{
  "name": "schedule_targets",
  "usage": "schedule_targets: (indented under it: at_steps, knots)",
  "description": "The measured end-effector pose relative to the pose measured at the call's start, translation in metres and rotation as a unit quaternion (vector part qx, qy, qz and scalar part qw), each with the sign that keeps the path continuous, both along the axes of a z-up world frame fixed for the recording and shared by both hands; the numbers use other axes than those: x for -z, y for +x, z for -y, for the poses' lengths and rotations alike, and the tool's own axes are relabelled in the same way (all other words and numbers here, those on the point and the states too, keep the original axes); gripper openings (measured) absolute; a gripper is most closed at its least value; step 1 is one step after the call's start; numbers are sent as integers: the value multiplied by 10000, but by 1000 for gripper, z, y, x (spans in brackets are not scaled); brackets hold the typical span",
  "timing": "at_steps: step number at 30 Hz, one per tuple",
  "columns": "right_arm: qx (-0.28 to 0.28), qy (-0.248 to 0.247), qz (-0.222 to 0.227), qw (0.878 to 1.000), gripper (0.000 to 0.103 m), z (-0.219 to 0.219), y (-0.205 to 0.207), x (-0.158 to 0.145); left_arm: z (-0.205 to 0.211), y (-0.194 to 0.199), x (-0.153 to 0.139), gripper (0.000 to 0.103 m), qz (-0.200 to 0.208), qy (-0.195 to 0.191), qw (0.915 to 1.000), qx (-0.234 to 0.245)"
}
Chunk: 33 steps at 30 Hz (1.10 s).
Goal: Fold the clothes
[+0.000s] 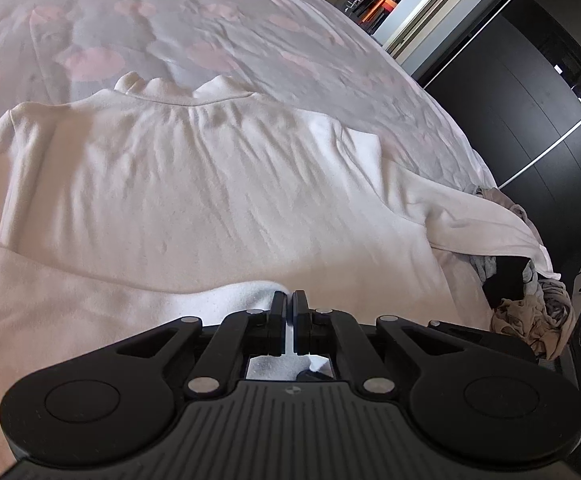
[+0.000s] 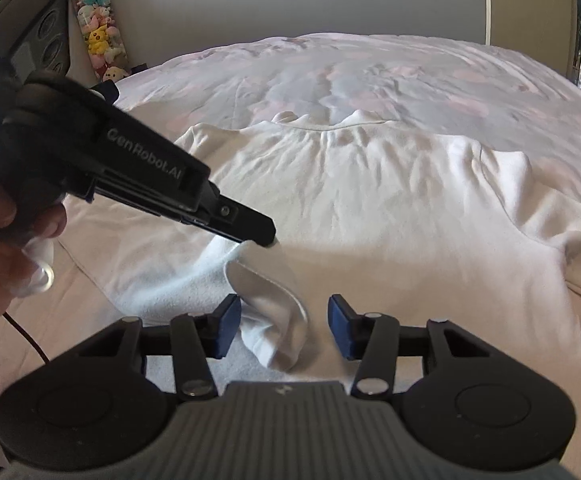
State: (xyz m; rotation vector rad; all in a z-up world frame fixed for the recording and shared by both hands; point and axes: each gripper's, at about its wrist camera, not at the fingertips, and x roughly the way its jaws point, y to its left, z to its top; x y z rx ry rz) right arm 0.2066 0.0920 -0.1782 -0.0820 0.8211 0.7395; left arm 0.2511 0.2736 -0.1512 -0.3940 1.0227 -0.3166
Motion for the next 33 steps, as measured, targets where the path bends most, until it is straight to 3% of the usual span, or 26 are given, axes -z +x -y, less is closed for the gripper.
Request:
schedule_targets:
  at_steps: [1, 4, 6, 8, 13, 17, 21, 27, 30, 33]
  knots:
    - [-18, 24, -62, 10000, 19, 0, 2, 0, -1, 0, 0, 0, 0, -2, 10000, -15]
    - [-30, 36, -54, 10000, 7, -1, 1, -7, -6, -9, -7, 9, 98, 47, 9999, -75]
    - [-66, 120, -52, 9999, 6, 0, -1, -16, -13, -24, -18, 30, 299, 163, 9993, -154]
    - [-79, 237, -105, 9996, 6, 0, 0, -29, -23, -45, -27, 39, 518, 350, 9977, -276]
    - [-110, 550, -33, 9984, 6, -16, 7, -78, -69, -99, -38, 40, 673, 590, 9924, -843]
    - [-135, 803, 75, 9966, 5, -33, 13, -121, -110, -135, -30, 40, 552, 658, 9851, -1488]
    - [-160, 1056, 184, 9941, 5, -49, 19, -164, -131, -151, -18, 39, 421, 516, 9814, -1802]
    - [-331, 1082, 648, 9915, 5, -90, 27, -230, -121, -139, -4, 33, 661, 251, 9868, -1455]
    - [-352, 1055, 784, 9907, 5, -99, 30, -243, -114, -117, 1, 33, 858, 308, 9865, -1363]
    - [-323, 1071, 860, 9900, 5, -101, 33, -252, -116, -98, 7, 31, 975, 495, 9815, -1569]
